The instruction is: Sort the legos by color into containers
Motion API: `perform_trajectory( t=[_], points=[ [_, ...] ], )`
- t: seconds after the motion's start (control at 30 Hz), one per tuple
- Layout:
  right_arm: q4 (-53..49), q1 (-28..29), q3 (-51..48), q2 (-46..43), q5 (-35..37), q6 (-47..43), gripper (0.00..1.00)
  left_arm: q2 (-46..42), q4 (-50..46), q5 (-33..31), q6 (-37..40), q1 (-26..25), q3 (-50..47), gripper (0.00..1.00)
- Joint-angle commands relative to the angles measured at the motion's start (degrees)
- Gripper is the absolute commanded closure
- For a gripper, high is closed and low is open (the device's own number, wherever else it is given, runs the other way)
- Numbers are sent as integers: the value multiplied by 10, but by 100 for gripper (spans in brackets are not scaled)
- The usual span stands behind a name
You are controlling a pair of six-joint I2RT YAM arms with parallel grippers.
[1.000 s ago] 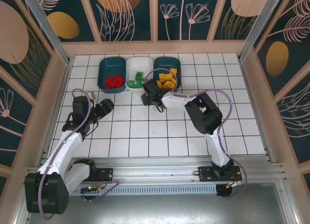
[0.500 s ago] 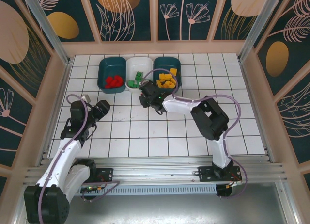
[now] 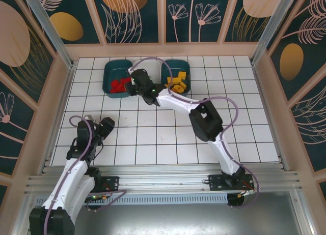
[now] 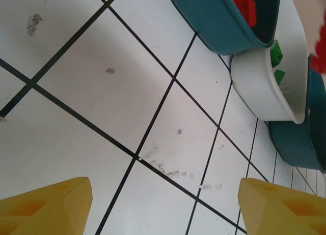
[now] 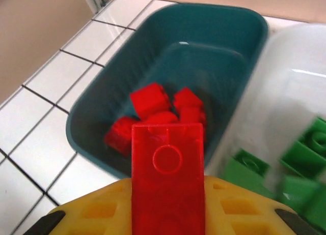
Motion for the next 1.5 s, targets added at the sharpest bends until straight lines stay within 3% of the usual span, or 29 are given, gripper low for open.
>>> perform_trajectory(
  t=[0.0, 0.17, 0.27, 0.3, 0.53, 0.63, 0.77, 0.87, 1.07, 1.1, 1.13, 1.2, 1.27, 1.33, 1.47],
  points=[
    [-41, 2, 118, 74, -23, -13, 76, -1, -26, 7, 9, 4, 2, 24],
    [-94, 1, 265, 163, -25, -14, 71, 14, -21, 22, 18, 4, 10, 24],
    [-98, 1, 295, 184, 14, 0, 46, 25, -19, 27, 22, 5, 20, 24],
    [-95, 2, 292, 184, 16, 7, 42, 27, -19, 27, 20, 4, 23, 25],
    [-95, 6, 270, 126, 44, -7, 39, 21, -28, 16, 32, 4, 52, 25],
    [-68, 5, 181, 47, 57, -18, 38, 21, -41, 6, 51, 4, 76, 23],
    [20, 5, -13, -97, 62, -30, 37, 20, -63, -23, 89, 4, 135, 20],
    [72, 5, -141, -197, 68, -37, 35, 24, -73, -36, 126, 4, 190, 2],
    [133, 29, -369, -424, 58, -33, 29, 27, -64, -65, 181, 4, 279, 1],
    [154, 33, -417, -469, 57, -38, 22, 22, -52, -67, 178, 4, 281, 1],
    [167, 37, -451, -503, 57, -48, 6, 15, -40, -75, 165, 4, 279, 1],
    [181, 42, -522, -566, 77, -46, 1, -3, 10, -87, 128, 4, 257, 2],
    [200, 41, -581, -598, 106, -69, 1, -17, 58, -82, 148, 4, 224, 2],
    [167, 36, -594, -599, 144, -62, 1, -26, 57, -124, 131, 4, 205, 2],
    [90, -9, -583, -589, 130, -59, 1, -49, 148, -153, 195, 4, 138, 1]
  ],
)
